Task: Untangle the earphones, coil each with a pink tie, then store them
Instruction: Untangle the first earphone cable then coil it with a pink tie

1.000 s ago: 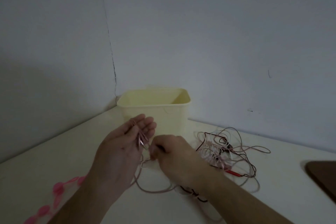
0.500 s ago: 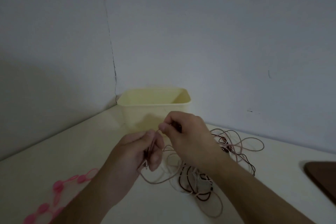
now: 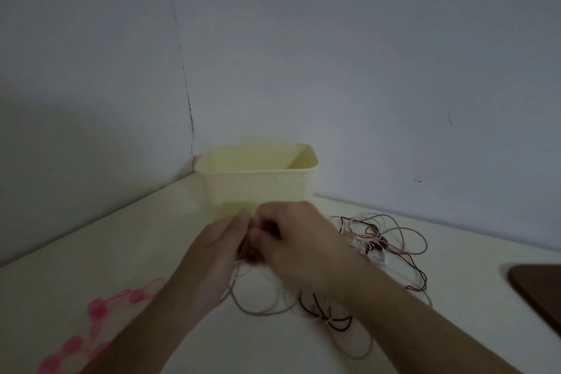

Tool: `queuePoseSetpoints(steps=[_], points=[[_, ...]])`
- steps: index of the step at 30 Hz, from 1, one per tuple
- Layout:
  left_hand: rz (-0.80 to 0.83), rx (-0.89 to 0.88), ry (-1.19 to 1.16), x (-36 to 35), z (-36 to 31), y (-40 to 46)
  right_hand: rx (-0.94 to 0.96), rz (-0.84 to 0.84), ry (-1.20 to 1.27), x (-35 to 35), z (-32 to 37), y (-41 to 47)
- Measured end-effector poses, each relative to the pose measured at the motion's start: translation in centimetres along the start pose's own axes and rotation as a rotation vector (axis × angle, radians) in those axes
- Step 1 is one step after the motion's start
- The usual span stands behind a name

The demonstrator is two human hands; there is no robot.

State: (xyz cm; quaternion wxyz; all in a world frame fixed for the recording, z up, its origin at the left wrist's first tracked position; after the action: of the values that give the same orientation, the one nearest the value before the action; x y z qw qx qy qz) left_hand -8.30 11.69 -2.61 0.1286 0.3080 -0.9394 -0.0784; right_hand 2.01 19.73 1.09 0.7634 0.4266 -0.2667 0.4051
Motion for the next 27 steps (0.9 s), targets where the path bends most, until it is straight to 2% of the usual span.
queuePoseSetpoints(steps=[3,6,8,11,13,15,17,19,21,23,25,27], points=[[0.149,0.075,-0.117,-1.3,-0.8,-1.1,-0.019,-0.138,0.075,2.3,-1.0,0.2],[0.203,0.090,-0.444,-1.6,-1.6,-1.2,-0.045,-0.164,0.135,2.4,-1.6,-0.1],[0.156,0.039,-0.667,-0.9,-2.0,-1.1,-0.068,-0.109,0.095,1.1,-1.9,-0.2],[-0.039,0.081,-0.754,1.5,0.4,2.4,-0.076,0.029,0.030,-1.4,-1.8,-0.4],[-0.150,0.150,-0.642,2.6,2.3,4.7,-0.046,0.111,-0.005,-2.6,-1.0,-0.5],[-0.224,0.122,-0.310,3.0,2.8,4.6,0.003,0.126,-0.035,-2.6,0.0,-0.4],[-0.139,0.041,-0.012,1.7,1.3,1.9,0.028,0.059,-0.026,-1.1,0.4,-0.2],[0.035,0.014,0.045,-0.3,0.0,-0.3,0.000,-0.044,0.009,1.1,0.1,0.1],[0.169,0.064,-0.088,-1.4,-1.0,-1.3,-0.046,-0.129,0.083,2.8,-0.8,0.1],[0.216,0.061,-0.289,-1.4,-1.7,-1.4,-0.072,-0.170,0.133,3.4,-1.5,0.0],[0.215,0.017,-0.565,-1.2,-2.7,-1.3,-0.080,-0.139,0.117,2.7,-1.9,-0.1],[0.148,-0.047,-0.719,-0.5,-3.3,-1.3,-0.091,-0.038,0.076,0.9,-1.9,-0.2]])
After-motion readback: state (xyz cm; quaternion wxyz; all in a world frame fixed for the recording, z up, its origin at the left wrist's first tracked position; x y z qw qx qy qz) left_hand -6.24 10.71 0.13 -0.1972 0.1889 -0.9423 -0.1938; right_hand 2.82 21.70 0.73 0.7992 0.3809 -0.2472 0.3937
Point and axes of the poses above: each hand's wrist, its own y-axis towards the middle knuckle, its own x-axis out of the back of the hand, z = x × y, the point moved 7 cm from there along y, towards the middle knuckle, and after that the axes turned 6 degrees about x, right-handed, at the moved point
